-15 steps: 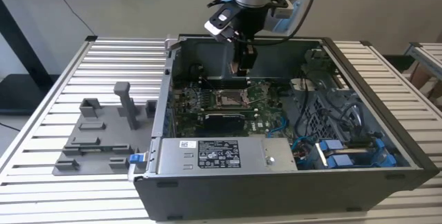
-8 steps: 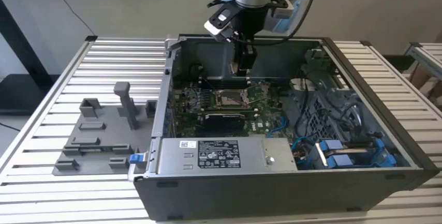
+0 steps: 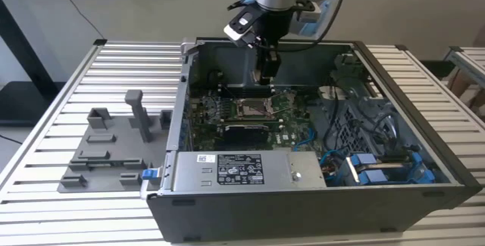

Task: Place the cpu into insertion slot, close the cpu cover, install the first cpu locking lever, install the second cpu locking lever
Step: 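Place the cpu into insertion slot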

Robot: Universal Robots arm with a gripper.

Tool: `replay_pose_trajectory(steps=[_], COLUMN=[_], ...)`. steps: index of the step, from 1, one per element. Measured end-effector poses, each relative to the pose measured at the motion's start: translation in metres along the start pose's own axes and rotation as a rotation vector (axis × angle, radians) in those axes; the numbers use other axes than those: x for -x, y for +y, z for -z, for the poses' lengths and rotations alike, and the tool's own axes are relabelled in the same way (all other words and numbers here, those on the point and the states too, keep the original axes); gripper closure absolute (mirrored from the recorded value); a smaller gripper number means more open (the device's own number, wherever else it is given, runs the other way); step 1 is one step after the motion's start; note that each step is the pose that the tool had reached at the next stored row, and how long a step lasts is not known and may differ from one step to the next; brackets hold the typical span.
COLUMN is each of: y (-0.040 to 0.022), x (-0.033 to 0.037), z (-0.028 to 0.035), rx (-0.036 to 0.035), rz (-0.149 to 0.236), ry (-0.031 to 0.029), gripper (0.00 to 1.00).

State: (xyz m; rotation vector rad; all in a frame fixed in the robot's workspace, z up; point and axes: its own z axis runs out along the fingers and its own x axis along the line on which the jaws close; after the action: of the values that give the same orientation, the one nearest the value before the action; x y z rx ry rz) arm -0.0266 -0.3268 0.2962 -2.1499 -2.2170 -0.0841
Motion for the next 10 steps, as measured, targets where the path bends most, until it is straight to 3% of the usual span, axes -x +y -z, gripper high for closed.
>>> replay_pose_trajectory(steps=[10], y=[-0.0009], x=[-0.0017], z=[-0.0146], rx=[0.0001], rz=[-0.002], ry=[0.0000], gripper=[0.46])
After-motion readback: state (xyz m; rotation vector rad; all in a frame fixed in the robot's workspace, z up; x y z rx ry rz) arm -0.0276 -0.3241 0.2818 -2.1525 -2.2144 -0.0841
